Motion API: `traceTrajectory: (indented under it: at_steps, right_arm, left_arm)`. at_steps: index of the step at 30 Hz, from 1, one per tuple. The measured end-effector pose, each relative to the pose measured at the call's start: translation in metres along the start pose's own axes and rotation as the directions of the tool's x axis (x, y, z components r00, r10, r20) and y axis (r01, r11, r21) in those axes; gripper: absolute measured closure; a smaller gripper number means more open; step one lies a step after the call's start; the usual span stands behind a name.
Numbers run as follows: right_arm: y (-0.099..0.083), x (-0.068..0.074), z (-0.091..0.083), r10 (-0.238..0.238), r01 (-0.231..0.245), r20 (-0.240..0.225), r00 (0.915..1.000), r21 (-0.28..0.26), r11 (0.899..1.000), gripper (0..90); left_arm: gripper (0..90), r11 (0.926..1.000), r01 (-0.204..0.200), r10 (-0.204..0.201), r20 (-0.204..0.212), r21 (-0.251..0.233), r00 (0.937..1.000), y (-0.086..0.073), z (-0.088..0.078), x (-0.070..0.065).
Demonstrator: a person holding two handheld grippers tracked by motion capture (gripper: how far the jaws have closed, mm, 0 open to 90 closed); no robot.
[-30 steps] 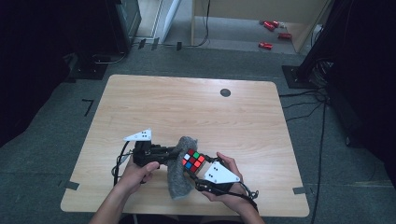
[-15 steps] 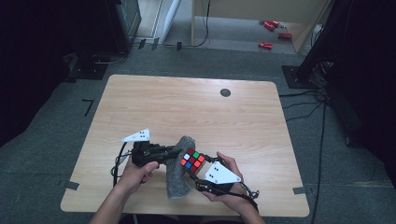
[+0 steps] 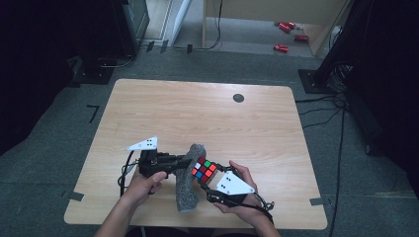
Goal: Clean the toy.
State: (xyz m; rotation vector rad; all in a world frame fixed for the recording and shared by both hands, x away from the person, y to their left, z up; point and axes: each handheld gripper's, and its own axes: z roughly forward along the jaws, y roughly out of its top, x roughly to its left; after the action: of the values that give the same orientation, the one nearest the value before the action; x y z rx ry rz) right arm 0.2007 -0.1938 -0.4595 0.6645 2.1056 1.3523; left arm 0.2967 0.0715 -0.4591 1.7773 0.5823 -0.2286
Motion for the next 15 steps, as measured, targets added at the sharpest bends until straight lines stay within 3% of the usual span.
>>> traceTrajectory:
  at_steps: [2,4,5,7,8,10,12,13,15]
  right_arm:
    - [0.001,-0.002,-0.002,0.011,-0.01,0.0,0.9999,-0.013,1.0,34.7]
    - [0.005,-0.009,-0.007,0.056,-0.055,0.012,0.9984,-0.043,0.998,34.8]
    - [0.006,-0.01,-0.008,0.065,-0.064,0.025,0.9976,-0.049,0.997,34.7]
    - [0.007,-0.011,-0.01,0.073,-0.07,0.054,0.9959,-0.053,0.996,34.7]
    - [0.008,-0.011,-0.01,0.083,-0.08,0.066,0.9943,-0.057,0.995,34.7]
    - [0.01,-0.013,-0.012,0.122,-0.116,0.083,0.9891,-0.074,0.99,34.7]
    - [0.012,-0.016,-0.014,0.164,-0.156,0.079,0.9833,-0.101,0.983,34.7]
    - [0.012,-0.016,-0.014,0.164,-0.156,0.079,0.9833,-0.101,0.983,34.7]
    - [0.014,-0.015,-0.014,0.191,-0.183,0.063,0.9796,-0.109,0.977,34.7]
  left_arm:
    - [75.2,0.9998,-0.01,0.01,-0.013,0.018,0.9999,-0.001,0.002,0.0]
    - [77.4,0.998,-0.041,0.043,-0.038,0.048,0.9984,-0.003,0.006,-0.003]
    - [79.3,0.994,-0.085,0.088,-0.049,0.07,0.9949,-0.005,0.01,-0.006]
    - [80.9,0.9875,-0.13,0.137,-0.078,0.088,0.9875,-0.007,0.015,-0.01]
    - [81.6,0.9822,-0.156,0.165,-0.087,0.105,0.9824,-0.009,0.017,-0.012]
    - [81.6,0.9622,-0.219,0.237,-0.101,0.162,0.9662,-0.012,0.025,-0.017]
    - [81.6,0.9444,-0.271,0.29,-0.085,0.186,0.9531,-0.016,0.033,-0.023]
    - [81.5,0.9444,-0.271,0.29,-0.085,0.186,0.9531,-0.016,0.033,-0.023]
    - [81.5,0.9335,-0.323,0.338,-0.083,0.156,0.9375,-0.018,0.042,-0.034]
